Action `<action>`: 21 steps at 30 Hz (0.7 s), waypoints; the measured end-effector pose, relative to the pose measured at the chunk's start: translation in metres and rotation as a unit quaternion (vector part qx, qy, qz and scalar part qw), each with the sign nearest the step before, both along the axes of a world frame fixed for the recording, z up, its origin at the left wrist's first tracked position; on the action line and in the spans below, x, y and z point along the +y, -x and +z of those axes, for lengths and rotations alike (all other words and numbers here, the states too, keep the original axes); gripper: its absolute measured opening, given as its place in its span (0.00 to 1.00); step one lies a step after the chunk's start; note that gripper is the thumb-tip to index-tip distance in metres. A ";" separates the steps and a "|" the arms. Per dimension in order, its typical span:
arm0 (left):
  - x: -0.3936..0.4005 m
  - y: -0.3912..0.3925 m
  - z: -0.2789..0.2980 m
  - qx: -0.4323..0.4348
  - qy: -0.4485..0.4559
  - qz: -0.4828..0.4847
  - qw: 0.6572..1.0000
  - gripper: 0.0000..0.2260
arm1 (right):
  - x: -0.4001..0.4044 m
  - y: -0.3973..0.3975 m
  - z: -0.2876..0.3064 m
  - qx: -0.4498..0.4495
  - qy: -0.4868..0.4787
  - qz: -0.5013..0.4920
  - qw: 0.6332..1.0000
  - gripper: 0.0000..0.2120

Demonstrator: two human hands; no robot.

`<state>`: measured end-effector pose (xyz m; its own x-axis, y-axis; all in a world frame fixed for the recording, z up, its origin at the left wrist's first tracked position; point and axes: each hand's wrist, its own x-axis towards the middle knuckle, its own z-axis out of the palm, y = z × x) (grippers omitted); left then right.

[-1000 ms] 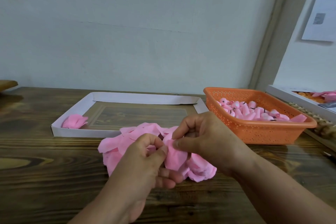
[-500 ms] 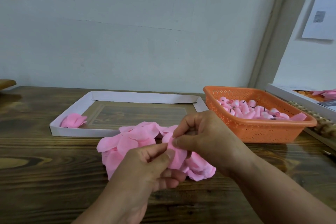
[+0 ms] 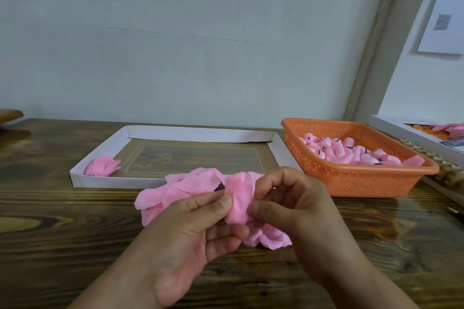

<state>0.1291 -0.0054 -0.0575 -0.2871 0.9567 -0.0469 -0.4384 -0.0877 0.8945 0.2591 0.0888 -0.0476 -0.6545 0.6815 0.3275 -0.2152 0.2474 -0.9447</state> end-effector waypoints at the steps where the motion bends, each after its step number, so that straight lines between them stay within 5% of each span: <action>1: -0.001 0.000 0.000 0.001 -0.001 -0.006 1.000 0.08 | -0.002 0.000 0.000 0.001 -0.013 -0.001 1.000 0.08; 21: -0.005 -0.005 0.007 0.005 -0.004 -0.018 1.000 0.06 | -0.014 0.003 -0.002 0.045 -0.207 -0.144 0.967 0.08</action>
<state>0.1344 -0.0101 -0.0504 -0.2533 0.9667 -0.0369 -0.4322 -0.0790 0.8983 0.2566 0.0746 -0.0499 -0.4141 0.6292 0.6578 -0.1574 0.6623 -0.7325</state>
